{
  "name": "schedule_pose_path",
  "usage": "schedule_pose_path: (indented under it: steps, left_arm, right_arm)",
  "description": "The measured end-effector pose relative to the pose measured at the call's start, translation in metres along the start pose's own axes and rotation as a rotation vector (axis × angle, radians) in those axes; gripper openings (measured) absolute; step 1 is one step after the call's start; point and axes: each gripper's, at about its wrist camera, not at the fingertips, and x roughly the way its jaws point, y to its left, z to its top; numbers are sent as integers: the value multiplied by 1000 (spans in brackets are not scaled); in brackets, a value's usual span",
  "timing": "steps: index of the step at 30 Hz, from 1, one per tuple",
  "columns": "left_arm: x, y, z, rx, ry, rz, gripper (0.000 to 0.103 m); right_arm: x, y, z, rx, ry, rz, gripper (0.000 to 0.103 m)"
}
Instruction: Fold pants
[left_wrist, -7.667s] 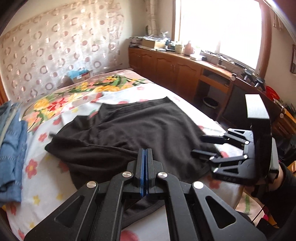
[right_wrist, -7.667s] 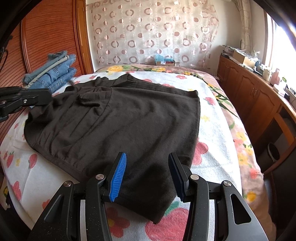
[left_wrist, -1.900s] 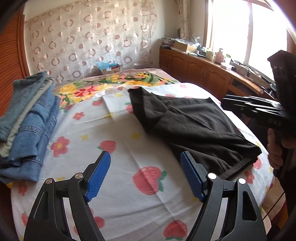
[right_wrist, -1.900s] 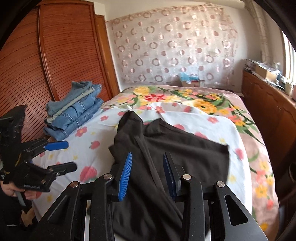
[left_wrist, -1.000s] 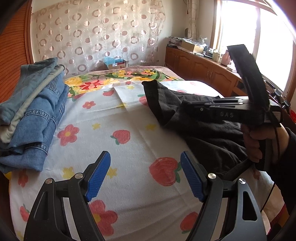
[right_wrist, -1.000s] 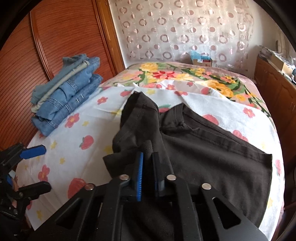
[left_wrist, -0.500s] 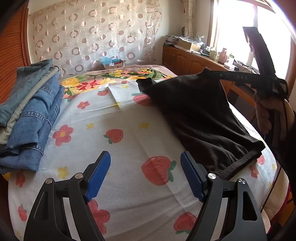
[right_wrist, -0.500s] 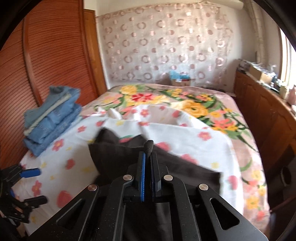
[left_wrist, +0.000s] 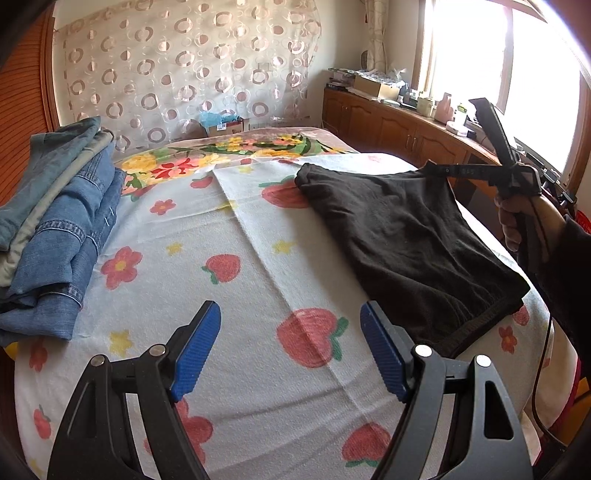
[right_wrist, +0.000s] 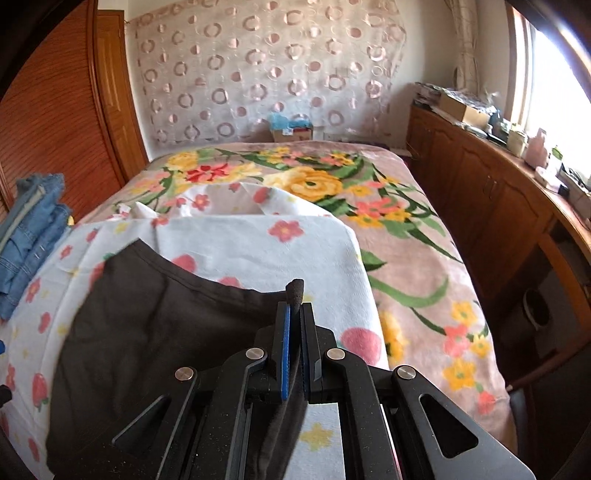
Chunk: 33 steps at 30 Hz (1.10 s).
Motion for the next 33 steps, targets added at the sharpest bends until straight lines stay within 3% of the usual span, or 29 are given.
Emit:
schedule_pose_path:
  steps: [4,9,22,25,27,33]
  left_arm:
    - [1,-4,-1,5,3,-6,79]
    - [1,-14,-1,25,4,-22,79]
    - [6,-50,-9,82,35,-79,79]
    - [6,-58,-12,95,42,-88,79]
    - [7,-61,-14,102,50,-95,79]
    - [15,-70,-19,116,71,-100,79]
  right_arm:
    - [2,4,12,7,20,-4,5]
    - [-17,-4,14,-3,4,19,14]
    - [-109,9,-84,-30,-16,83,18]
    - [-124,14,-98,-28,-19,97,21]
    - [-131,15,-105,-28,-17,100,30]
    - [-141,13,-116,-17,-10,102,30]
